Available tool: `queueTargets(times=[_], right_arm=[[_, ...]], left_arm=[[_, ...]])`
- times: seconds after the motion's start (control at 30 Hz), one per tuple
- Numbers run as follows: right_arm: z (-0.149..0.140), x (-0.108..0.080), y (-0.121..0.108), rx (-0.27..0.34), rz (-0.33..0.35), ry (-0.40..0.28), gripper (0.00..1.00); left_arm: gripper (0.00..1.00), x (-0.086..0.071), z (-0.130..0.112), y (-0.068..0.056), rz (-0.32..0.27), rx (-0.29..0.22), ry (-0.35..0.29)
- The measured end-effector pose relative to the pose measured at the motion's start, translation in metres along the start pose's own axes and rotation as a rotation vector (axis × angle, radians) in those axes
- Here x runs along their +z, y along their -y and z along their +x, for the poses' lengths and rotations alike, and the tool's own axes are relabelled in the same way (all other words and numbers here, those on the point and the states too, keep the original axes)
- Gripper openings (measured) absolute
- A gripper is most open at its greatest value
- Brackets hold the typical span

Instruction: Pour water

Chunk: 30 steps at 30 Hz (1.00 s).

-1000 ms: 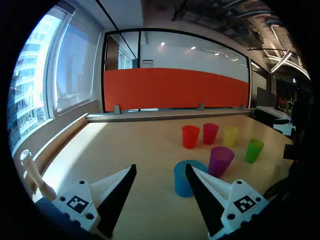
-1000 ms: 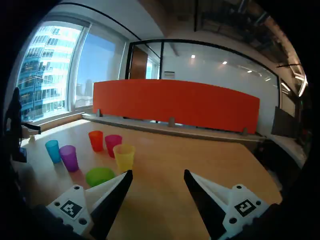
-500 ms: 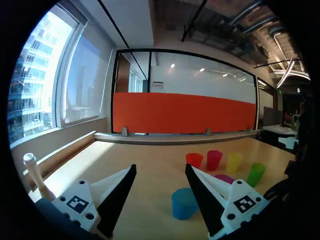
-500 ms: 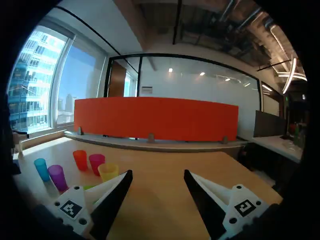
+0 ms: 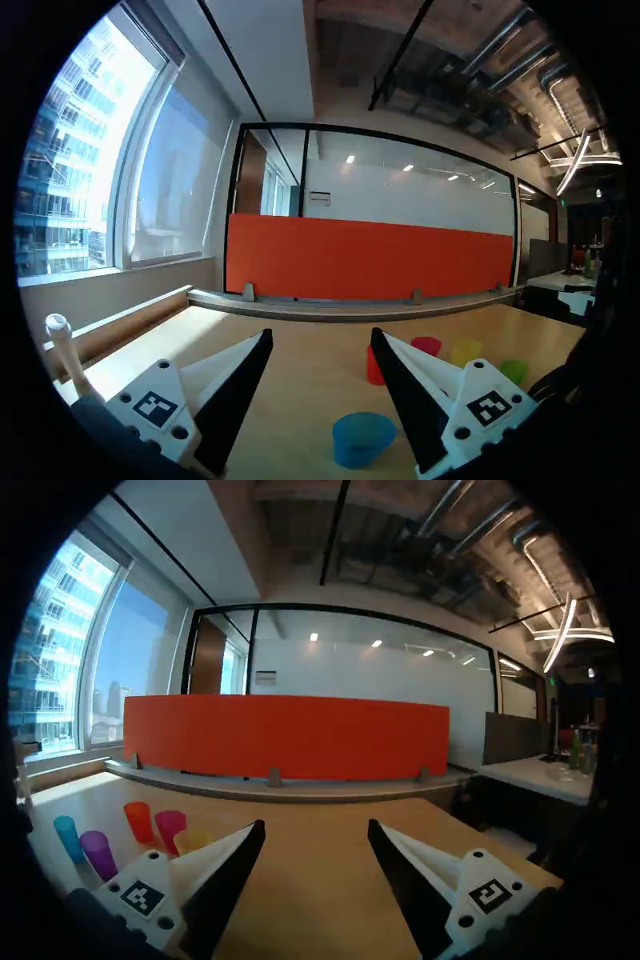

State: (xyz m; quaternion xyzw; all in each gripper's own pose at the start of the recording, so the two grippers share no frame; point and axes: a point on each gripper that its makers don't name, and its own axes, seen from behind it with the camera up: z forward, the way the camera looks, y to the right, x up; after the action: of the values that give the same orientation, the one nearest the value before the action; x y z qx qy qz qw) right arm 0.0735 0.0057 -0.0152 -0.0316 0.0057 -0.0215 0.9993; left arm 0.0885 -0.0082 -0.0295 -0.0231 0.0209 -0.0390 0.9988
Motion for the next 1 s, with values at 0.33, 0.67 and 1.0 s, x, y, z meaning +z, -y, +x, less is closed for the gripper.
queueTargets(times=[0.33,0.67,1.0], right_arm=[[0.010,-0.001,0.004,-0.016,-0.021,-0.016,0.99],[0.011,-0.002,0.005,-0.032,-0.030,-0.018,0.99],[0.003,-0.007,-0.005,-0.049,-0.056,0.009,0.99]], left_arm=[[0.90,0.000,0.005,0.001,0.025,0.047,-0.030],[0.90,0.001,-0.001,0.002,0.055,0.105,-0.044],[0.90,0.001,-0.023,0.004,0.071,0.075,-0.045]])
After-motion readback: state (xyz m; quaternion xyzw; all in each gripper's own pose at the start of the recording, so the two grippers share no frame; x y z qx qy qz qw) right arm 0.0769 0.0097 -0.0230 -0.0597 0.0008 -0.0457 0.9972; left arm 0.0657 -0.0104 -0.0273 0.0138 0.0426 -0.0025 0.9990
